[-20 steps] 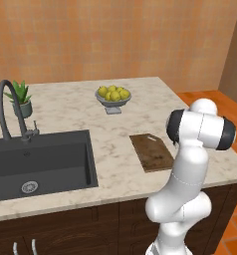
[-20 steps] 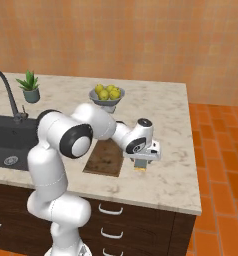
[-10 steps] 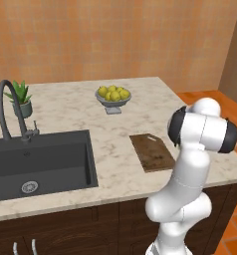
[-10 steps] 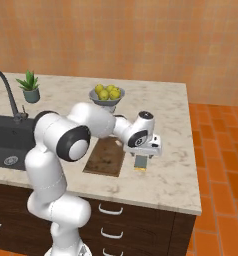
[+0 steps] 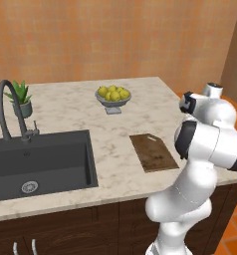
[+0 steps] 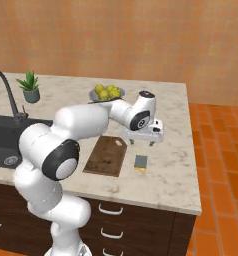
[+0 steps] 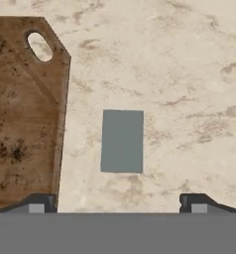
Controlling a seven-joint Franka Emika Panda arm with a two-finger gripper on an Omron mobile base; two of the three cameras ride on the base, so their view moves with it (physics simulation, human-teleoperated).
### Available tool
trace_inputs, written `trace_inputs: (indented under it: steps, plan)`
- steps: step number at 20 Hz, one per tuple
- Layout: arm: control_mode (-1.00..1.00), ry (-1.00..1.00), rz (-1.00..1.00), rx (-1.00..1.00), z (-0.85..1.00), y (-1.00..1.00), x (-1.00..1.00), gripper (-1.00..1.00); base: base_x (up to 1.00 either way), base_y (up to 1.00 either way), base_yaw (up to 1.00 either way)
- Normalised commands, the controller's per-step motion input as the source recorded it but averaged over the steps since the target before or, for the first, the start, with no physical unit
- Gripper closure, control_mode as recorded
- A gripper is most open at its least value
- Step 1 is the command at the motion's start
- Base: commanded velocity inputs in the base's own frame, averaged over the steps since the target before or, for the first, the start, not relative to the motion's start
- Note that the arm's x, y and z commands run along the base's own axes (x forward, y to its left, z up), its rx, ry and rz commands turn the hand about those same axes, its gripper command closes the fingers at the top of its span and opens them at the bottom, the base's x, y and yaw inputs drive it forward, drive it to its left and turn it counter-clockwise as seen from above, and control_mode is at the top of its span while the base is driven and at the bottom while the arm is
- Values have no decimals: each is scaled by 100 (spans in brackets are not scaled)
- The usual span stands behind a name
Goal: Pick up the sponge from the counter and clean the cutting board by briefly scrubbing or pressing down on the cutting board. Once finished, release the sponge.
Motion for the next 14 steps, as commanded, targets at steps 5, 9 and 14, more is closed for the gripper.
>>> trace_inputs:
  steps: [5,9,14]
  plan:
    - [-100,18,1,0,73,59,-54,-100,0,0,0]
    - [-100,21,2,0,36,79,-57,-100,0,0,0]
    - [-100,3,0,0,25,54,-73,-100,0,0,0]
